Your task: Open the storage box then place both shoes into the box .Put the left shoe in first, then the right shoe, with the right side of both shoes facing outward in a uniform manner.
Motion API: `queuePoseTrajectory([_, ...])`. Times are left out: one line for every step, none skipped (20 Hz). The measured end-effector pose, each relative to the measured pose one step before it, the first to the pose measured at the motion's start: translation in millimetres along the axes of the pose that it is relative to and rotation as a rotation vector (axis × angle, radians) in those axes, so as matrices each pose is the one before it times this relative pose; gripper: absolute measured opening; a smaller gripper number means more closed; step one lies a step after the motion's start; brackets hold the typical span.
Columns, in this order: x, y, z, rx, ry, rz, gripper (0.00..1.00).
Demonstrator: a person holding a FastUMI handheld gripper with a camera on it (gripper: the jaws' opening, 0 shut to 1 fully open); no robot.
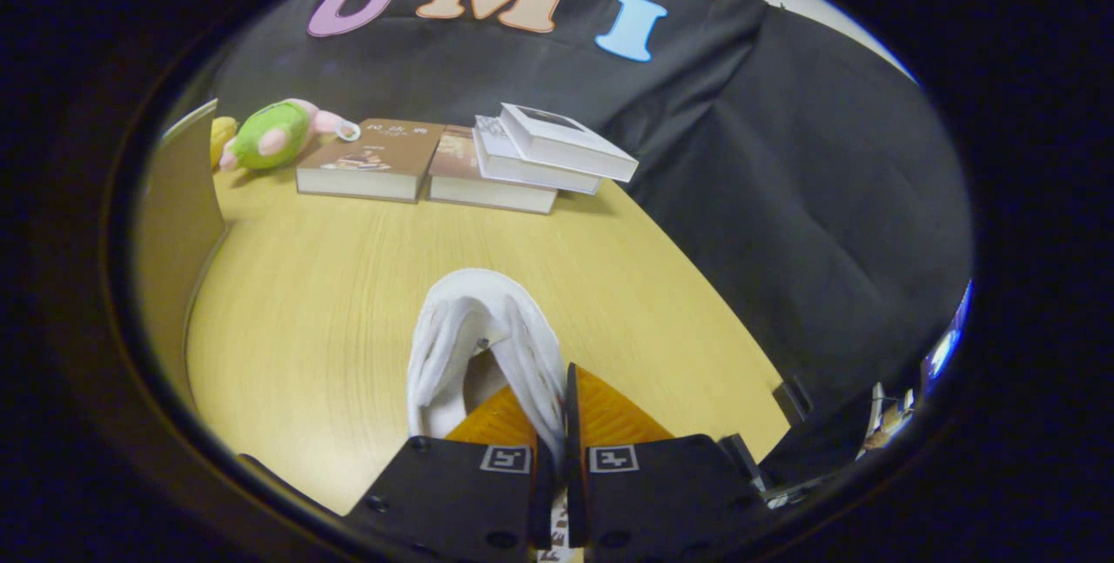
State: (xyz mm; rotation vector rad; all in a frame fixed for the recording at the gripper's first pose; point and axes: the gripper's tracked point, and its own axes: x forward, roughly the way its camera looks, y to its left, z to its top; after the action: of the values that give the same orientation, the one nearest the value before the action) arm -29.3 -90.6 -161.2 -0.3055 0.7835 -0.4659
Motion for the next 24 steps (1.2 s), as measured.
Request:
queuePoseTrajectory([-6.98,-1.67,5.39,0.006,-0.00617,-0.002,0.1])
queuePoseTrajectory([-6.58,-1.91,7.3,0.01019,-0.01138,-0.00586,0.1])
queuePoseTrajectory([-9.29,-1.52,8.51,0.0089,-0.01672,-0.00336,0.1])
queuePoseTrajectory([-8.97,-0.47,9.16,0.00818,-0.02144,-0.00066,0.1])
queuePoseTrajectory([-10.75,-0.3,8.92,0.00876,-0.01953,0.00284,0.1])
queuePoseTrajectory([-11.28,0.2,7.22,0.01115,-0.01579,0.00231,0.1])
queuePoseTrajectory([-12.52,-0.52,9.06,0.0087,-0.0165,-0.00203,0.1])
queuePoseTrajectory([-11.78,-0.99,9.95,0.00351,-0.02022,-0.00588,0.1])
queuePoseTrajectory([-13.56,-0.73,11.04,0.00075,-0.0197,-0.00869,0.1])
queuePoseTrajectory([-13.13,-0.29,11.49,-0.00247,-0.02121,-0.00746,0.1])
queuePoseTrajectory([-13.54,0.98,12.85,-0.00523,-0.02019,-0.00682,0.1])
queuePoseTrajectory([-11.6,0.93,12.94,-0.0084,-0.02006,-0.00878,0.1])
queuePoseTrajectory([-11.78,1.13,13.29,-0.00728,-0.01442,-0.00805,0.1])
queuePoseTrajectory([-11.16,3.83,12.68,-0.00561,-0.01078,-0.00349,0.1])
queuePoseTrajectory([-12.11,4.25,14.02,-0.00621,-0.01544,0.0019,0.1])
queuePoseTrajectory([-8.71,6.27,14.1,-0.01099,-0.01737,0.00438,0.1])
queuePoseTrajectory([-9.61,6.78,16.05,-0.01134,-0.02529,0.00741,0.1])
queuePoseTrajectory([-9.57,9.06,16.6,-0.00748,-0.02536,0.01233,0.1])
queuePoseTrajectory([-8.39,13.46,15.38,0.00144,-0.02608,0.02139,0.1])
queuePoseTrajectory([-2.22,18.23,11.56,0.00229,-0.02656,0.0353,0.1])
queuePoseTrajectory([-2.91,20.89,11.86,0.00502,-0.02076,0.04495,0.1])
queuePoseTrajectory([-1.03,24.27,9.06,0.00648,-0.01258,0.05013,0.1])
queuePoseTrajectory([0.57,25.63,6.88,0.00687,-0.01068,0.05665,0.1])
queuePoseTrajectory([4.9,26.21,2.43,0.01294,-0.00037,0.05306,0.1])
